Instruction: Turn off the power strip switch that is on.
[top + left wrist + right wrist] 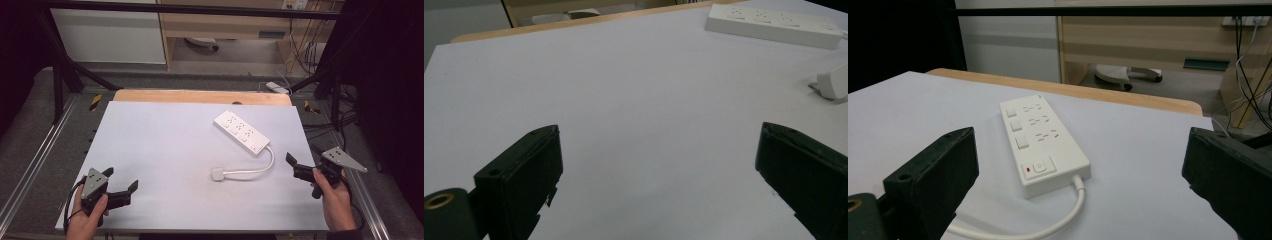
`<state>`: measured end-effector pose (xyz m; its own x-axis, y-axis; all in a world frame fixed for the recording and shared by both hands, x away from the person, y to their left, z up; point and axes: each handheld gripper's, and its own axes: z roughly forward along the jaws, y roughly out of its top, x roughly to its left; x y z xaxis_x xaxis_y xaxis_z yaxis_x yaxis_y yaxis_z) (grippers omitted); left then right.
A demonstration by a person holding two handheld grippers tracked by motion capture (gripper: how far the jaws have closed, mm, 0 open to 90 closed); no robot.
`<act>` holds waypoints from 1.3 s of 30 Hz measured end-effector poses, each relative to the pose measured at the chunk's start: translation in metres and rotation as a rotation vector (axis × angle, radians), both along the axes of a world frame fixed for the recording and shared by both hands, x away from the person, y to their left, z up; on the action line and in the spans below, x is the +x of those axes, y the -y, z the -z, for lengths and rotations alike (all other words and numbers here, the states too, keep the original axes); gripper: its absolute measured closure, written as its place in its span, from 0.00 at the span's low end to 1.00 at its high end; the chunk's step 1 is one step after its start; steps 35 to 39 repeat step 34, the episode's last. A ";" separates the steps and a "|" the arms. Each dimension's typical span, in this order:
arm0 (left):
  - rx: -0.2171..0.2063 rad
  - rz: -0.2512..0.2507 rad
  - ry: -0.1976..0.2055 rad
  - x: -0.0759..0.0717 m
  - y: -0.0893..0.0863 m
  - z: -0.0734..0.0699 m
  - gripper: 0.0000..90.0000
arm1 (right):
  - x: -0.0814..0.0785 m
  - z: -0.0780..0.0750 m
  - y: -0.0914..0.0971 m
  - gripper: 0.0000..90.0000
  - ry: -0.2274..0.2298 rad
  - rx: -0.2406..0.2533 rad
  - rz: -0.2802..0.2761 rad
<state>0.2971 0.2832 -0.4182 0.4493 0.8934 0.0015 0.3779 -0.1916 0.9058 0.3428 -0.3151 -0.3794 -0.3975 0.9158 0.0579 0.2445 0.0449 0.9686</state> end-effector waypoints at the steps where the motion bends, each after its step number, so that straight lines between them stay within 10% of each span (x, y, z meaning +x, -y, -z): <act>1: 0.000 0.000 0.000 0.000 0.000 0.000 0.05 | -0.001 0.002 0.000 0.02 -0.001 -0.003 -0.001; 39: 0.003 0.007 0.001 -0.001 0.000 -0.001 0.05 | 0.004 0.072 -0.034 0.03 -0.192 -0.068 -0.156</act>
